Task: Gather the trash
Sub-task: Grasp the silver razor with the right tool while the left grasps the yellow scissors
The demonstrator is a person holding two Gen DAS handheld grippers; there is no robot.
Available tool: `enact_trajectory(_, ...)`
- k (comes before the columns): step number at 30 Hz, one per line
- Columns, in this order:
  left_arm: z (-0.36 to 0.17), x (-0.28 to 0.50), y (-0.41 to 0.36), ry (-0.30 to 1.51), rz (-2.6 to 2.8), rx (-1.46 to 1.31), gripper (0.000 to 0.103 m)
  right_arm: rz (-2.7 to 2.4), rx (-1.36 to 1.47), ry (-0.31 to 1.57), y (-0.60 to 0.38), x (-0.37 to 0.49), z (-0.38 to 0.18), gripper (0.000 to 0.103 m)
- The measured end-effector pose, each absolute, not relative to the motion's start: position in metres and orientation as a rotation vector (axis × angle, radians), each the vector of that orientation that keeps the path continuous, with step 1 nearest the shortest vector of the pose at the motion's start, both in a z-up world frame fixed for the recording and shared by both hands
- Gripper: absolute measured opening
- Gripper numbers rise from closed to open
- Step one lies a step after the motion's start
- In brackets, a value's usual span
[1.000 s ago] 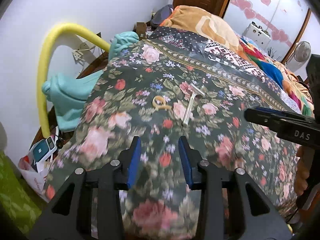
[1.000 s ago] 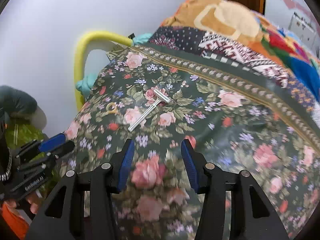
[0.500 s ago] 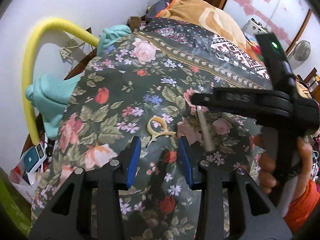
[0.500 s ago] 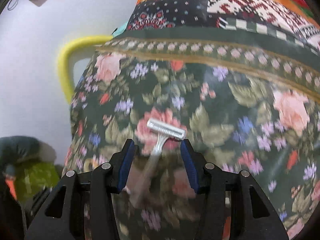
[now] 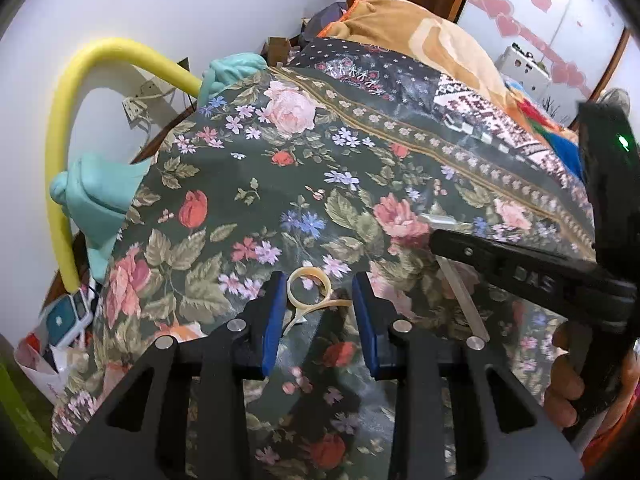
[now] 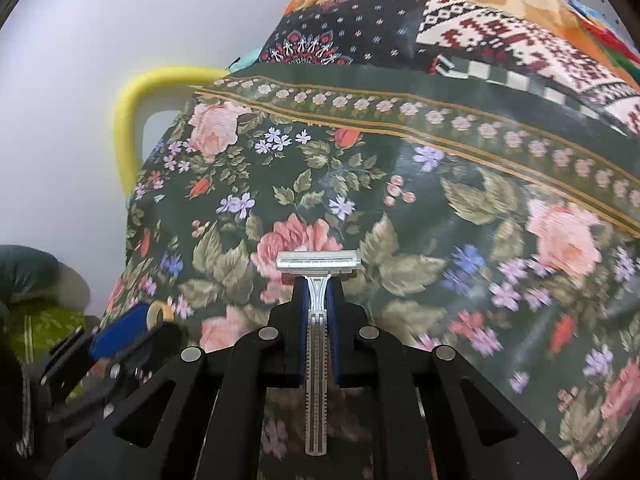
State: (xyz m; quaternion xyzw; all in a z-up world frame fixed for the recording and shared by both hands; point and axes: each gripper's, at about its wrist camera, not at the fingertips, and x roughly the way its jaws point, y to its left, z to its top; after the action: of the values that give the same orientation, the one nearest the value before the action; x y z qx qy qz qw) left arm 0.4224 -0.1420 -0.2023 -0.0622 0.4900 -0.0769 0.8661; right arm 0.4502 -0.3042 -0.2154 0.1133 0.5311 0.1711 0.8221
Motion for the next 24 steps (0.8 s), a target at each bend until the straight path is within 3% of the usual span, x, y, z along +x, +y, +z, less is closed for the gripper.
enact_trajectory(5, -0.184, 0.406, -0.140, 1.011, -0.162, -0.166, 0.033, 0.368, 0.205, 1.085, -0.321, 0.421, -0.186, 0.008)
enact_trajectory(7, -0.171, 0.396, -0.141, 0.993, -0.159, -0.152, 0.033, 0.364, 0.189, 1.068, -0.323, 0.411, -0.174, 0.001)
enact_trajectory(13, -0.127, 0.363, -0.136, 0.932, -0.153, -0.148, 0.033, 0.382, 0.140, 0.976, -0.316, 0.377, -0.124, 0.001)
enact_trajectory(18, -0.100, 0.336, -0.130, 0.885, -0.136, -0.128, 0.033, 0.420, 0.161, 1.003, -0.316, 0.360, -0.108, 0.001)
enact_trajectory(21, -0.098, 0.327, -0.124, 0.877, -0.128, -0.123, 0.033, 0.417, 0.195, 1.075, -0.315, 0.367, -0.122, 0.009)
enact_trajectory(23, -0.099, 0.322, -0.122, 0.874, -0.121, -0.115, 0.033, 0.414, 0.234, 1.126, -0.317, 0.373, -0.135, 0.030)
enact_trajectory(24, -0.101, 0.321, -0.121, 0.875, -0.120, -0.111, 0.033, 0.405, 0.242, 1.135, -0.318, 0.374, -0.140, 0.034)
